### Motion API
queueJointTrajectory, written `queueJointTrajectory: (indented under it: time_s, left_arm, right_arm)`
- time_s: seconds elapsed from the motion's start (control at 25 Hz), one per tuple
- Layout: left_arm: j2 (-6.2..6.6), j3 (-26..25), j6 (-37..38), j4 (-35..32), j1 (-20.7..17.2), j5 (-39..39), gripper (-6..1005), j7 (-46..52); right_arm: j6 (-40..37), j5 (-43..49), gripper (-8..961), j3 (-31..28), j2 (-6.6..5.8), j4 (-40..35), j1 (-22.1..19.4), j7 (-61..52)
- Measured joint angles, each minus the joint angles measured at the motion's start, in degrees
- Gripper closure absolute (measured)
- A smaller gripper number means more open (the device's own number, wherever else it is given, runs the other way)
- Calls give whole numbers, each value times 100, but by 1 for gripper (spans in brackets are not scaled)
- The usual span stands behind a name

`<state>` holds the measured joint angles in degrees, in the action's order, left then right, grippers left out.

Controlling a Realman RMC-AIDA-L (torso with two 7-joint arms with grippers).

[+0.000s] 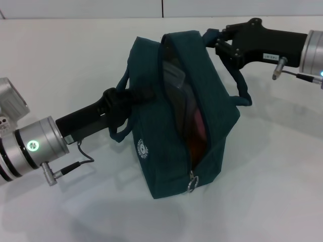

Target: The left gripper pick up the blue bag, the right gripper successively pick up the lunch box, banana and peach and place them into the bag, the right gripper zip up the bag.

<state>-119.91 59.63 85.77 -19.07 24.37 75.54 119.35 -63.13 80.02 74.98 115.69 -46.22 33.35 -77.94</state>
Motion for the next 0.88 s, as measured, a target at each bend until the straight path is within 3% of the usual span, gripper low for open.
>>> queueJointTrajectory:
  time_s: [0.28, 0.4, 0.88]
  left_arm:
    - [-30, -9, 106, 25, -106, -38, 958, -128]
    - [-21, -12, 124, 162, -163, -194, 957, -276]
    - [-14, -26, 136, 306, -370, -395, 951, -476]
  right_arm:
    - [-81, -5, 829, 16, -2, 3, 77, 2]
    - [-124, -5, 622, -14, -12, -21, 44, 4]
    - [-234, -129, 323, -62, -23, 2, -329, 24]
